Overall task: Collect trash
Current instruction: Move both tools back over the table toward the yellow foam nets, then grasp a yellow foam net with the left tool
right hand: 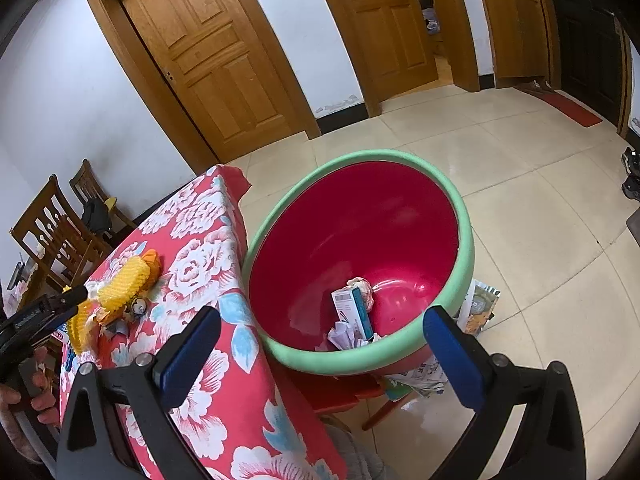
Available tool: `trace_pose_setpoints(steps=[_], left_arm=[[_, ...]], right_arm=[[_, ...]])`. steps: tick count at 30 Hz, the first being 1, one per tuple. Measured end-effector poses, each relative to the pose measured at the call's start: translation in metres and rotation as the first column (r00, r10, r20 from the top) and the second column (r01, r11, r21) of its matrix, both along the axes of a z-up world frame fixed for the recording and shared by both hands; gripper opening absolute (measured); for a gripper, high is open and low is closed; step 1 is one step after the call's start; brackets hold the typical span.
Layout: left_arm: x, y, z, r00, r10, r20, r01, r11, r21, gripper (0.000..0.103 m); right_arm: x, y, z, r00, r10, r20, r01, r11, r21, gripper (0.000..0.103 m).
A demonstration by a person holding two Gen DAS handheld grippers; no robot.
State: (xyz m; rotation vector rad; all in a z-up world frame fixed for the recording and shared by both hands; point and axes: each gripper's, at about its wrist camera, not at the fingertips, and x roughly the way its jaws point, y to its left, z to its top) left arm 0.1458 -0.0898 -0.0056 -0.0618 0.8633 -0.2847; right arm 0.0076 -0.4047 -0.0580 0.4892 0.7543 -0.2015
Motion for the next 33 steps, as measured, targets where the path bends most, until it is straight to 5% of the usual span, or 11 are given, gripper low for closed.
trace_pose_setpoints(steps=[7,16,33], left_arm=[[0.01,0.015,-0.005,0.997,0.075,0.011,-0.075,0.996,0.058,0.063],[0.029,0.04,-0.032,0.984,0.162,-0.071,-0.157,0.985,0.074,0.06],[0.002,0.079,-0.049,0.971,0.215,-0.108,-0.201,0.971,0.129,0.059]], right_arm=[[0.002,0.005,-0.001,1.0,0.014,0.0,-0.014,1.0,0.001,0.103],[0.003,0.007,-0.003,1.0,0.022,-0.011,-0.022,1.0,0.0,0.103],[0.008,0.023,0.002,0.998,0.068,-0.01,-0.068,0.998,-0.009,0.103]])
